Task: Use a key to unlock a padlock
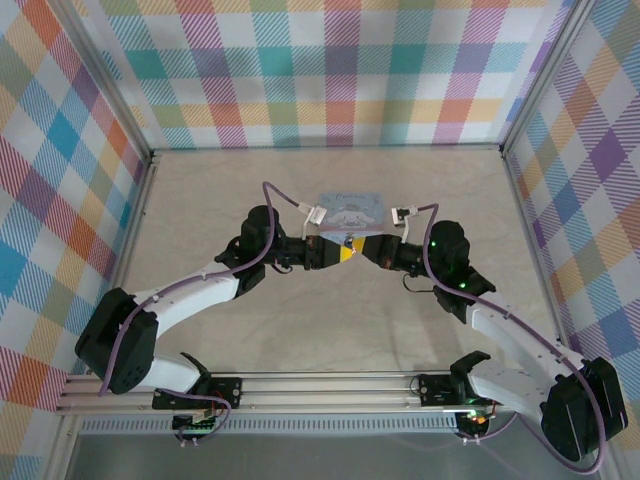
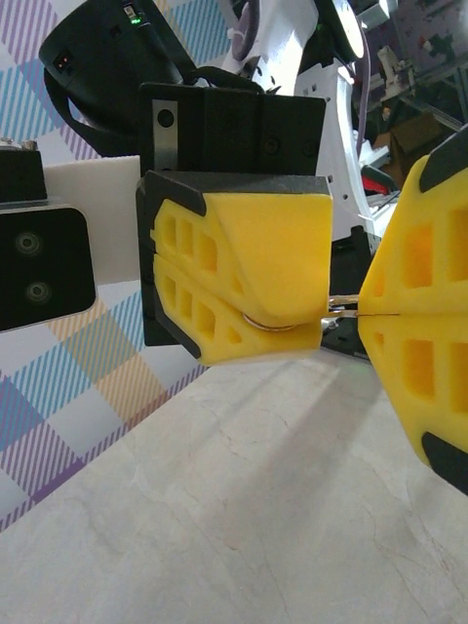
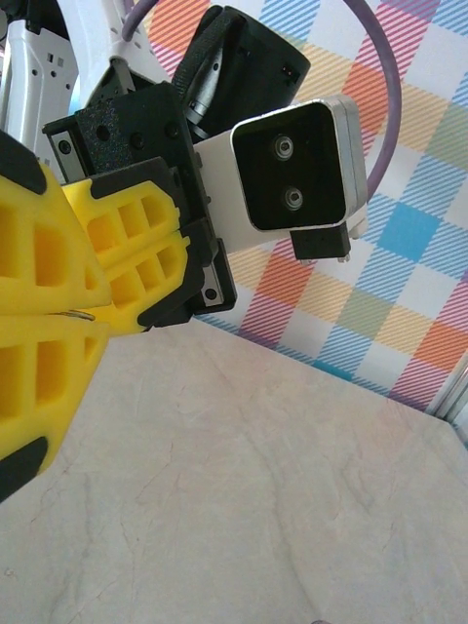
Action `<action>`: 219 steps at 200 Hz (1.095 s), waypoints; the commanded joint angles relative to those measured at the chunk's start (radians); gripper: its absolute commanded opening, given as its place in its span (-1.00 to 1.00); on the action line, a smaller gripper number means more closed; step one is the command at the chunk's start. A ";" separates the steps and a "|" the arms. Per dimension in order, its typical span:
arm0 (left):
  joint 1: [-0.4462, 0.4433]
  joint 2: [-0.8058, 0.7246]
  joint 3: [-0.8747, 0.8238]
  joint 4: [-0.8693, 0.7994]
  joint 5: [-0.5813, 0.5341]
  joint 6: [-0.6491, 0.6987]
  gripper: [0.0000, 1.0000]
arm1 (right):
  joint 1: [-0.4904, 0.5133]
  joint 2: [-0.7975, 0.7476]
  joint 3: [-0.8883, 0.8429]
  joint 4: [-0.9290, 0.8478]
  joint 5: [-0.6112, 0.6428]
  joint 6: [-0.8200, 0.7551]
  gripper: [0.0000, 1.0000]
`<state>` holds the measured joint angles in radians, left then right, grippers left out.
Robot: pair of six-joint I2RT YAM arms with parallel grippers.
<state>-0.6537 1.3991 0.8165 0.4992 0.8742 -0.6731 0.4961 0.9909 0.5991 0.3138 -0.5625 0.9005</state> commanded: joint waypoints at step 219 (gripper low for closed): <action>-0.003 0.018 0.256 -0.654 0.155 0.383 -1.00 | -0.004 -0.031 0.159 -0.422 -0.142 -0.361 -0.56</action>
<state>-0.6537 1.4147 1.0470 -0.1368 0.9997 -0.3195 0.4957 0.9737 0.7235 -0.0650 -0.6575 0.5850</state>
